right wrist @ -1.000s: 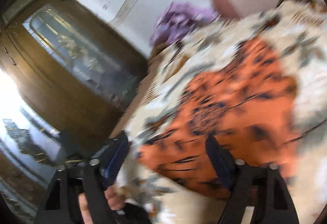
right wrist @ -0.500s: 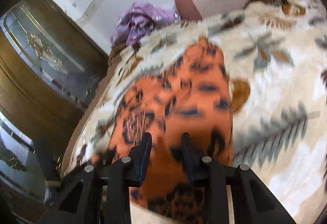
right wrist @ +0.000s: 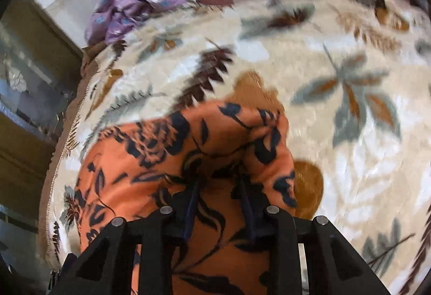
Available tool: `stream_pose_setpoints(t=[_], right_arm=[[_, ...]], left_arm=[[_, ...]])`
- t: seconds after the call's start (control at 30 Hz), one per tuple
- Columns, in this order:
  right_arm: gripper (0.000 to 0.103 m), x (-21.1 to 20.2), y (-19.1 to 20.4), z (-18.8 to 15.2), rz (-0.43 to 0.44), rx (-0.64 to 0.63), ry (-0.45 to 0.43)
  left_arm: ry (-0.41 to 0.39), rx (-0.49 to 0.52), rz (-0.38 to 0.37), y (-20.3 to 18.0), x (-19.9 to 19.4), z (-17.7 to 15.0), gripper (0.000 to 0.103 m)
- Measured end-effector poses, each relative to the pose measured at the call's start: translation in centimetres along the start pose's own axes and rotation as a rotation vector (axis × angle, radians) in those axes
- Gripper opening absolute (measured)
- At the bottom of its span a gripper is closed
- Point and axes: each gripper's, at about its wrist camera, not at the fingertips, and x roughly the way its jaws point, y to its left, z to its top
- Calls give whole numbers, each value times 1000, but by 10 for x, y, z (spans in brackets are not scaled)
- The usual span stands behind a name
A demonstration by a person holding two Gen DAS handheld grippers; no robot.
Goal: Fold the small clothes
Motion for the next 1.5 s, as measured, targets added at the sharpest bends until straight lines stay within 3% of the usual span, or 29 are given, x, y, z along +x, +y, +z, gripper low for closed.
stream_pose_setpoints(t=[0.13, 0.23, 0.33, 0.4, 0.53, 0.67, 0.73, 0.8, 0.83, 0.9, 0.93, 1.03, 1.17, 1.3, 1.37, 1.43, 1.5], right_arm=[[36, 3, 30, 7, 113, -55, -38], [36, 27, 59, 11, 162, -115, -3], [37, 63, 71, 8, 126, -149, 99], [37, 69, 71, 7, 127, -156, 94], [37, 57, 60, 7, 158, -115, 103], [37, 17, 37, 7, 186, -43, -10], [37, -7, 20, 6, 152, -7, -98], [37, -16, 1, 7, 54, 25, -139], [37, -14, -4, 7, 29, 35, -124], [37, 18, -18, 5, -26, 57, 21], [38, 27, -22, 2, -18, 64, 54], [38, 22, -26, 2, 20, 89, 21], [38, 4, -14, -4, -14, 31, -6], [38, -27, -9, -25, 88, 21, -39], [39, -42, -4, -39, 95, -10, -54], [51, -56, 1, -57, 107, -38, -69], [54, -65, 0, -76, 128, -35, -74]], left_arm=[[-2, -3, -1, 1, -1, 0, 69], [-4, -2, 1, 0, -1, -1, 69], [-7, -1, 6, -1, 0, -1, 69], [-7, -3, 8, -1, 1, -1, 69], [-16, 6, 23, -4, 0, -2, 69], [-25, 12, 34, -6, -2, -4, 69], [-27, 10, 36, -6, -2, -4, 69], [-29, 10, 43, -7, -2, -4, 69], [-30, 10, 46, -7, -2, -4, 69], [-30, 7, 46, -8, -2, -4, 69], [-29, 7, 44, -8, -1, -3, 69], [-35, 13, 57, -10, -1, -4, 69], [-43, 14, 62, -10, -2, -5, 69], [-47, 11, 60, -10, -1, -6, 70], [-47, 10, 61, -10, -1, -6, 70], [-47, 9, 63, -10, -2, -6, 70], [-49, 11, 67, -10, -2, -6, 70]])
